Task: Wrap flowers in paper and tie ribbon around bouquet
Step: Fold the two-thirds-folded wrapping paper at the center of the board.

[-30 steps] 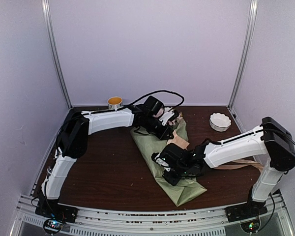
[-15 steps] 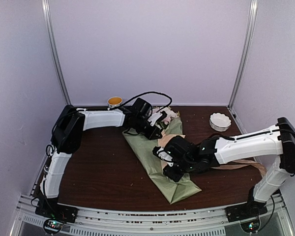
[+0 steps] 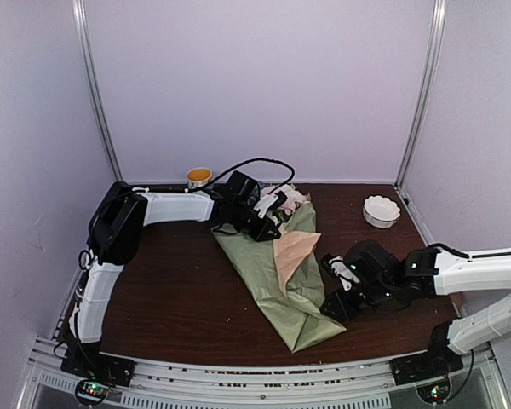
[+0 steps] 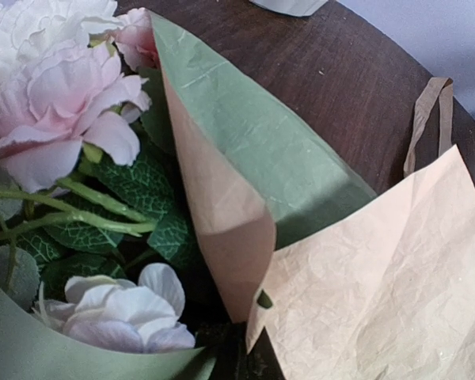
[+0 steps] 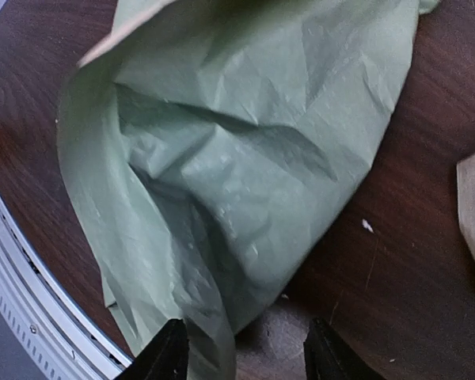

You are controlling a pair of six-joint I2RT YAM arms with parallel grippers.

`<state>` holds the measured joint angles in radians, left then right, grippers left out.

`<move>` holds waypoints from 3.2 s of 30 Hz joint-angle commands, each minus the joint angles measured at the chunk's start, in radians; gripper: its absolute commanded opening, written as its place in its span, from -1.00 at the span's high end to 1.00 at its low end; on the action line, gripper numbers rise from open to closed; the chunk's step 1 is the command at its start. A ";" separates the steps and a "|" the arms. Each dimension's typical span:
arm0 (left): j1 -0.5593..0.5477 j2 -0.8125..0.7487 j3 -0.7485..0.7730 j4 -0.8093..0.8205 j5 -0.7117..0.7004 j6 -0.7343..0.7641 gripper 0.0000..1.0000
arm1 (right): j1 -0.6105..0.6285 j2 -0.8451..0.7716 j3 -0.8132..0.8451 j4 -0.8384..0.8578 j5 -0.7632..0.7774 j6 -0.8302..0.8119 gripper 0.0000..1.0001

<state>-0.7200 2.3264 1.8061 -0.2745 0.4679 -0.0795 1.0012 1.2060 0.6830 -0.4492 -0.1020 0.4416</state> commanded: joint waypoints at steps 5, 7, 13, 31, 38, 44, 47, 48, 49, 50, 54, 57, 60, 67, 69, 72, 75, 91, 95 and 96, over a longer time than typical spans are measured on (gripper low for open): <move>0.018 -0.013 -0.025 0.030 0.001 0.000 1.00 | -0.013 -0.168 -0.157 0.029 -0.084 0.229 -0.14; 0.019 -0.013 -0.025 0.029 0.003 0.000 1.00 | -0.011 -0.202 -0.203 0.086 -0.121 0.261 -0.15; 0.022 -0.013 -0.027 0.027 0.002 0.002 1.00 | 0.019 -0.236 -0.212 0.110 -0.098 0.240 -0.14; 0.038 -0.020 -0.038 0.015 -0.007 0.022 1.00 | 0.147 0.056 -0.040 -0.243 0.312 0.253 0.03; 0.054 -0.012 -0.028 0.004 -0.007 0.029 1.00 | 0.184 0.088 -0.047 -0.309 0.352 0.291 0.13; 0.054 -0.006 -0.028 -0.005 -0.011 0.041 1.00 | 0.218 0.073 -0.024 -0.344 0.328 0.284 0.14; 0.054 -0.003 -0.030 -0.005 -0.014 0.044 1.00 | 0.222 0.019 -0.004 -0.342 0.300 0.248 0.13; 0.054 -0.001 -0.030 -0.005 -0.014 0.043 1.00 | 0.223 -0.002 0.003 -0.336 0.289 0.230 0.13; 0.054 -0.002 -0.029 -0.004 -0.011 0.044 1.00 | 0.223 -0.030 0.012 -0.324 0.275 0.210 0.12; 0.054 0.000 -0.030 -0.004 -0.009 0.044 1.00 | 0.223 -0.058 0.019 -0.311 0.263 0.194 0.11; 0.054 0.000 -0.027 -0.001 -0.005 0.042 1.00 | 0.210 -0.176 0.022 -0.234 0.216 0.141 0.07; 0.054 -0.002 -0.026 -0.006 -0.006 0.042 1.00 | 0.136 -0.238 -0.013 -0.145 0.125 0.125 0.06; 0.054 -0.004 -0.030 -0.005 -0.002 0.042 1.00 | 0.031 -0.230 -0.051 -0.069 0.008 0.123 0.09; 0.054 -0.005 -0.032 -0.004 0.006 0.039 1.00 | -0.084 -0.128 -0.012 -0.035 -0.017 0.024 0.10; 0.054 -0.006 -0.031 -0.007 0.006 0.039 1.00 | -0.086 -0.085 0.021 -0.021 -0.020 -0.011 0.10; 0.054 -0.004 -0.034 -0.008 0.007 0.040 1.00 | -0.100 -0.021 0.065 0.002 -0.027 -0.053 0.10; 0.054 -0.004 -0.038 -0.003 0.007 0.043 1.00 | -0.152 0.033 0.077 0.073 -0.098 -0.055 0.11; 0.054 -0.006 -0.037 -0.021 -0.002 0.040 1.00 | -0.474 0.319 0.403 0.149 -0.342 -0.079 0.08; 0.054 -0.006 -0.041 -0.020 0.002 0.046 1.00 | -0.493 0.412 0.472 0.170 -0.368 -0.083 0.08; 0.054 -0.006 -0.041 -0.019 0.005 0.047 1.00 | -0.496 0.435 0.489 0.167 -0.367 -0.088 0.08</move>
<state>-0.6880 2.3260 1.7866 -0.2623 0.4919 -0.0521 0.5240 1.5730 1.1118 -0.2802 -0.4286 0.3851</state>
